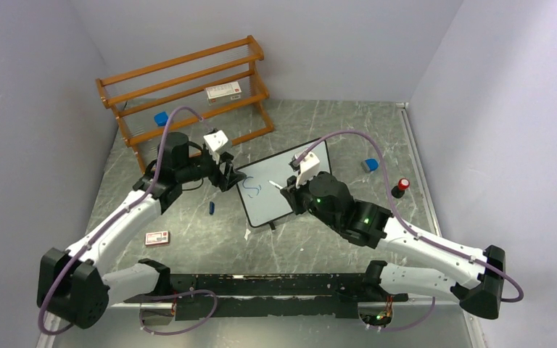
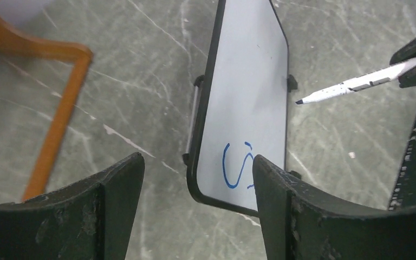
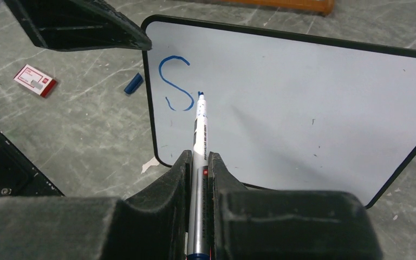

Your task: Write a sentence on the whiteboard

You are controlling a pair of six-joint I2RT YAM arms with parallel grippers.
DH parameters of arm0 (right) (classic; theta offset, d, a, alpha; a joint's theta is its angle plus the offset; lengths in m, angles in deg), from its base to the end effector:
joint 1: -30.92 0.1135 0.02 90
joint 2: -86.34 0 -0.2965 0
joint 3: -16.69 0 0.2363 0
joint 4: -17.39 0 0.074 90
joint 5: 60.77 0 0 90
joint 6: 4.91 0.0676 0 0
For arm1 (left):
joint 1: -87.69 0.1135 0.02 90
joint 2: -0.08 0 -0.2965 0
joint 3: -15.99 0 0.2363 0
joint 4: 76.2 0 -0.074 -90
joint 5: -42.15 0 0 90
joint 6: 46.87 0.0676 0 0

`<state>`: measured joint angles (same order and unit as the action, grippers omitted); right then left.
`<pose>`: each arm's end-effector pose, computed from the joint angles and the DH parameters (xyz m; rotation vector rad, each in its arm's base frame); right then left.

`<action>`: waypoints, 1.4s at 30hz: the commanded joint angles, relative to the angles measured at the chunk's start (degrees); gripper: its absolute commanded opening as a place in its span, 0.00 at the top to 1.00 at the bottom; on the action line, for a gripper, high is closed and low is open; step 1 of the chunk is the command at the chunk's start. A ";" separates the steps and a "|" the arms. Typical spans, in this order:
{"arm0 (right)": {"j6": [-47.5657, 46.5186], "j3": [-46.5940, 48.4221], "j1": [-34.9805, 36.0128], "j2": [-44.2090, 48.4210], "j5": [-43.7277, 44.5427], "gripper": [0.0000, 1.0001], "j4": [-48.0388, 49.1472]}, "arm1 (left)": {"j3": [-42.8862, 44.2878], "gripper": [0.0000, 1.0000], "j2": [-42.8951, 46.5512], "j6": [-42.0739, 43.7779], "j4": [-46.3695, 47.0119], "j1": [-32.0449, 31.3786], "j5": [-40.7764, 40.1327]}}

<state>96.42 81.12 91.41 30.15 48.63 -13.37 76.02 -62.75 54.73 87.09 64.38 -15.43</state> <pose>0.1260 0.1770 0.3410 -0.6119 1.8759 0.4966 0.2099 -0.1299 0.3220 0.9292 1.6720 -0.6770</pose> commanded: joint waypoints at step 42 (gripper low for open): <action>-3.54 -2.03 15.34 -11.47 25.06 1.00 8.77 | 3.46 0.95 -17.07 -9.64 7.88 7.89 23.15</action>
<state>92.60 77.77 106.43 20.36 69.96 -5.77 78.78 -79.95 39.32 96.68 71.41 7.76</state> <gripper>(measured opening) 0.139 0.091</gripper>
